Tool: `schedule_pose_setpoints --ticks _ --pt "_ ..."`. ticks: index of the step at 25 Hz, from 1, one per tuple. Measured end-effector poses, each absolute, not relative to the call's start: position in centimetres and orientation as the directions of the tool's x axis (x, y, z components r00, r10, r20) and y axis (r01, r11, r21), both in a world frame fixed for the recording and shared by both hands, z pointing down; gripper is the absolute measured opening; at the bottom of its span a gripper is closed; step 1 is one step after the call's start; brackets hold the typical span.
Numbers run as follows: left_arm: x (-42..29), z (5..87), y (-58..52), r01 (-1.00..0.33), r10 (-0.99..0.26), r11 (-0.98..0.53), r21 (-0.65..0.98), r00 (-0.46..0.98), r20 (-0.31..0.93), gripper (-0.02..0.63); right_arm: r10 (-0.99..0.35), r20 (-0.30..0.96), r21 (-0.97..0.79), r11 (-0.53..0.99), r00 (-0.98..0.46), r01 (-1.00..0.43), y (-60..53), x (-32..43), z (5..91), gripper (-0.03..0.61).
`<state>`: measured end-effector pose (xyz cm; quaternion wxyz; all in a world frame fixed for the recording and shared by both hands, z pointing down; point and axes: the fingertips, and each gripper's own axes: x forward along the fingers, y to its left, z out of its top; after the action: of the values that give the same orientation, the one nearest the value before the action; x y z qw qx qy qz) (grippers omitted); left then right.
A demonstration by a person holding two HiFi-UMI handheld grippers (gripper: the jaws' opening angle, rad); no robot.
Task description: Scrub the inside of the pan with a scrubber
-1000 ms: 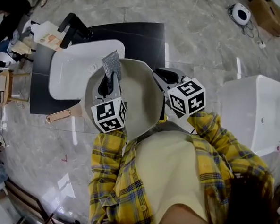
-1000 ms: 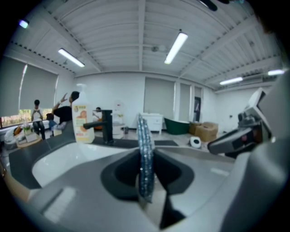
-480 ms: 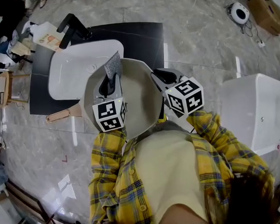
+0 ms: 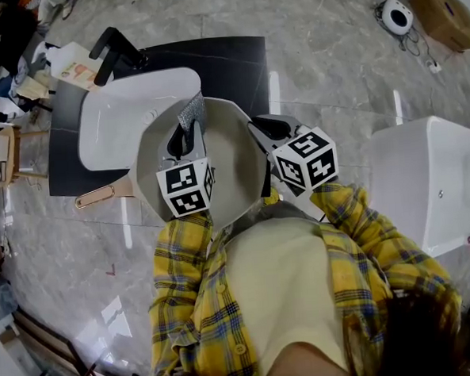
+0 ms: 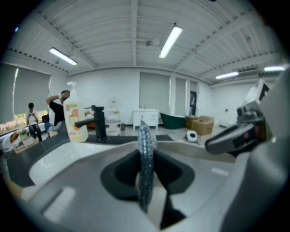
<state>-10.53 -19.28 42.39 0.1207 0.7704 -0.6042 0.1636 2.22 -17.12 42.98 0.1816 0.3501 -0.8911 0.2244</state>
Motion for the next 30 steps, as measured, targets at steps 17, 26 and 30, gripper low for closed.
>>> schedule_pose_setpoints --ticks 17,26,30 --pt "-4.3 41.5 -17.9 -0.903 -0.829 -0.427 0.057 0.416 0.374 0.094 -0.603 0.432 -0.313 0.598 -0.671 -0.738 -16.5 4.1 42.2 0.017" --pt "-2.7 40.9 -16.4 -0.855 -0.769 -0.511 0.093 0.502 0.396 0.092 -0.673 0.385 -0.342 0.532 -0.632 -0.775 -16.7 7.3 40.4 0.017" --pt "-1.9 40.8 -15.4 -0.826 -0.738 -0.552 0.113 0.548 0.394 0.092 -0.686 0.374 -0.346 0.522 -0.625 -0.78 -16.5 7.7 40.1 0.017"
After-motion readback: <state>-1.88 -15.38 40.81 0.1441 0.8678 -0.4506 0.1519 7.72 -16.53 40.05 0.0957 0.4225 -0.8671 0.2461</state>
